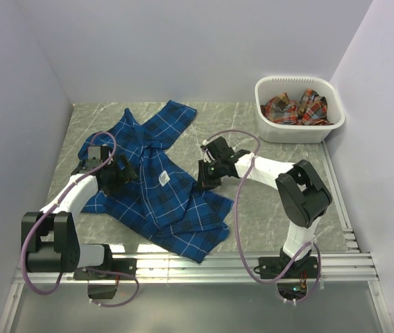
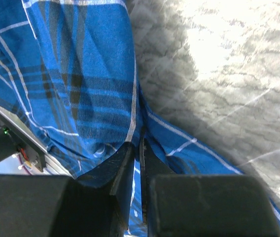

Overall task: Fold and stack the long sleeve shirts
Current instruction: Flatten the shirt out

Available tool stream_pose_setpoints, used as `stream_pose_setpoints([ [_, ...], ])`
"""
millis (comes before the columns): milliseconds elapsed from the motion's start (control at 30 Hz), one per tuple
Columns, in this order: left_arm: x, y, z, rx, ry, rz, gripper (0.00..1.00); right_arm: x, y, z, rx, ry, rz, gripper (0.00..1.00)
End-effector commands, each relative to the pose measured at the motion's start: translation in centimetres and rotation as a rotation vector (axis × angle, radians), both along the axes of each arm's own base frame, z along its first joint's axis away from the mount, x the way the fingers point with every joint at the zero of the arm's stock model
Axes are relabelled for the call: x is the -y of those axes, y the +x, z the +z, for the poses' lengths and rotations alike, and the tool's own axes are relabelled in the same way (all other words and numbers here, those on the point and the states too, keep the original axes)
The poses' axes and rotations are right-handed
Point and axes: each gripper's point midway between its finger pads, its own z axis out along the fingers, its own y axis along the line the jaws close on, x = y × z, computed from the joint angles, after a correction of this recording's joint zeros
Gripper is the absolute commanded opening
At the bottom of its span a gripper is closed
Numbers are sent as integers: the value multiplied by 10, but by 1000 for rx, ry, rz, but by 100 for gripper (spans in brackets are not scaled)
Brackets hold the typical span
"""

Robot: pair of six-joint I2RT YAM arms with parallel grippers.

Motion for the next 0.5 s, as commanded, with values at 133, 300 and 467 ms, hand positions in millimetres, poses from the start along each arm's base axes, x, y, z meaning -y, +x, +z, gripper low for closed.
stream_pose_setpoints([
  [133, -4, 6, 3, 9, 20, -2, 98, 9, -6, 16, 8, 17, 13, 25],
  [300, -4, 5, 2, 8, 20, -2, 98, 4, -4, 6, -9, 36, 10, 30],
  [467, -3, 6, 3, 9, 19, -3, 98, 1, 0, -3, -11, 42, -9, 30],
])
